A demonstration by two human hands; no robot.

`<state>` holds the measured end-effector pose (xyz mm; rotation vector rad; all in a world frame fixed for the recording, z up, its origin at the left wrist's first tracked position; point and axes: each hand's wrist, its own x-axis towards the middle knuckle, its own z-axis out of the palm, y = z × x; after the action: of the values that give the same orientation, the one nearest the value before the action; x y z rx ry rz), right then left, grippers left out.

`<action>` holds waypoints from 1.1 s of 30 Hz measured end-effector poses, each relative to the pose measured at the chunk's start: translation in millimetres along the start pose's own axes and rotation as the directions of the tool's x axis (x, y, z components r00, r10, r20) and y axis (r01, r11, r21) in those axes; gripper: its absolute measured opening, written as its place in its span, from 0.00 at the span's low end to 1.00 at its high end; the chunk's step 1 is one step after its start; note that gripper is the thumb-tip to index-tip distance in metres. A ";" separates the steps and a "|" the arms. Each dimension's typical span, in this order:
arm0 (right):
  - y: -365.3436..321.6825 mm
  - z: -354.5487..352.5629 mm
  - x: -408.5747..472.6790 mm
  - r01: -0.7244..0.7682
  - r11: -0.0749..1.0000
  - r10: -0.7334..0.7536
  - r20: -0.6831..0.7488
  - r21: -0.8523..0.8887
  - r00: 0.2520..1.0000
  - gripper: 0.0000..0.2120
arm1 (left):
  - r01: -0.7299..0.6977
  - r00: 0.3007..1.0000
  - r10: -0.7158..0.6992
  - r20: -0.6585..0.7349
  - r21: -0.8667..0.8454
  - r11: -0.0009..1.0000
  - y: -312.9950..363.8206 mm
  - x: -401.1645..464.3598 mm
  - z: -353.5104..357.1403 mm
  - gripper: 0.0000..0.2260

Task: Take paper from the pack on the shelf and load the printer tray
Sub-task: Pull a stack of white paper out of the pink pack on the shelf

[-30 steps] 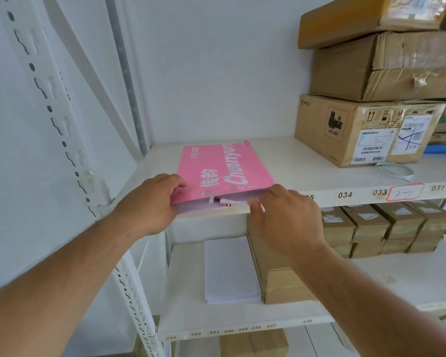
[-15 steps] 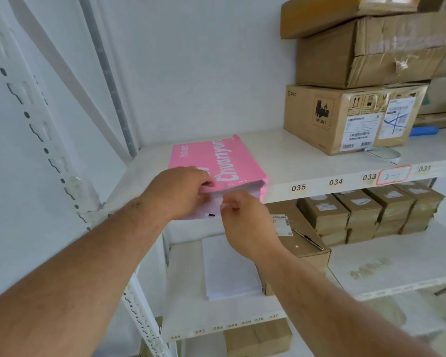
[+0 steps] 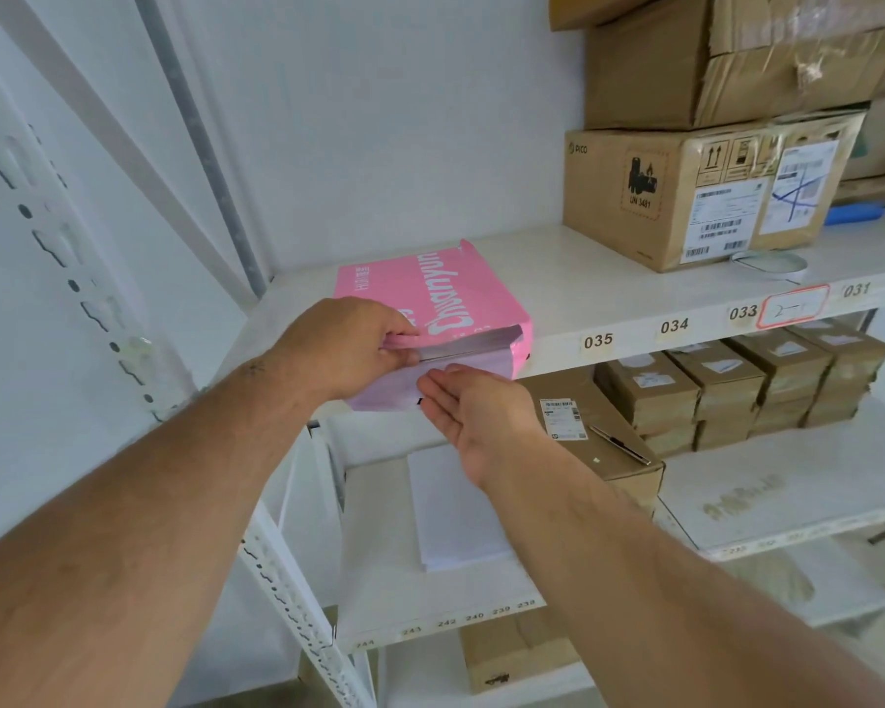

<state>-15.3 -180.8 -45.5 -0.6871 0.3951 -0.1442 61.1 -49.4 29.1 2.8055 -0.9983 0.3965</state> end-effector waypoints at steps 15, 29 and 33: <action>-1.9 1.0 0.7 0.022 0.996 -0.026 -0.047 -0.083 0.999 0.04 | 0.017 1.000 -0.015 0.019 -0.058 0.998 -3.2 1.2 1.6 0.11; -3.3 5.3 7.6 0.058 0.995 -0.060 -0.021 -0.087 0.998 0.12 | 0.020 0.999 -0.018 0.027 -0.065 0.998 -2.4 -0.6 -0.1 0.11; -3.0 4.7 8.0 0.056 0.995 -0.059 -0.022 -0.087 0.998 0.11 | 0.017 1.000 -0.016 0.024 -0.065 0.998 -1.2 -1.3 -0.9 0.11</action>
<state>-6.1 -182.4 -42.7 -0.7826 0.4070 -0.1912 60.7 -47.5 29.6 2.7643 -0.9739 0.3242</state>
